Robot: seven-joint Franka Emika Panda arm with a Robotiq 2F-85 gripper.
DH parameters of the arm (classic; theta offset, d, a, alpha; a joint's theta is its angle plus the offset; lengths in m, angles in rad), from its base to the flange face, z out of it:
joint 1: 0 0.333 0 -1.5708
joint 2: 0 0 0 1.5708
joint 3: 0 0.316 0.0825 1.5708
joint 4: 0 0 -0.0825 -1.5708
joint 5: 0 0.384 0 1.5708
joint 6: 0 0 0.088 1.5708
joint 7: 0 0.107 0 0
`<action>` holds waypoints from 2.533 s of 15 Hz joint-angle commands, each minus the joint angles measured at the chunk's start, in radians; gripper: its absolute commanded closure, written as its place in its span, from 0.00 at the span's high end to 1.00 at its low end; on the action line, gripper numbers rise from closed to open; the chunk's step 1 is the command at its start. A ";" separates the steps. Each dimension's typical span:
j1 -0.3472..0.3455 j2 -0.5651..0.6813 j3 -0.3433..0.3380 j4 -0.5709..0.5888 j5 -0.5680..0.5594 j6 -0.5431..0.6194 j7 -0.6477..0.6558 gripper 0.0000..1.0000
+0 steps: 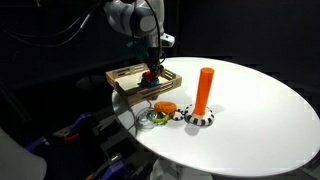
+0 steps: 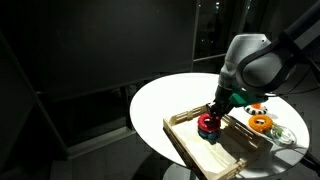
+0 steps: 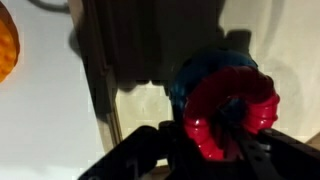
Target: Put the red ring on the table
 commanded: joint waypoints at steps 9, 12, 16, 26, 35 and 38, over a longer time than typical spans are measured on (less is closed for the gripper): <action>-0.028 -0.034 0.014 -0.004 0.090 -0.038 -0.039 0.99; -0.001 -0.070 -0.014 -0.012 0.046 -0.066 -0.006 1.00; 0.015 -0.131 -0.043 -0.010 -0.023 -0.178 0.016 1.00; -0.021 -0.349 -0.023 -0.033 -0.124 -0.591 -0.054 1.00; -0.039 -0.494 -0.004 -0.064 -0.119 -0.686 -0.068 1.00; -0.038 -0.460 0.003 -0.044 -0.111 -0.670 -0.045 1.00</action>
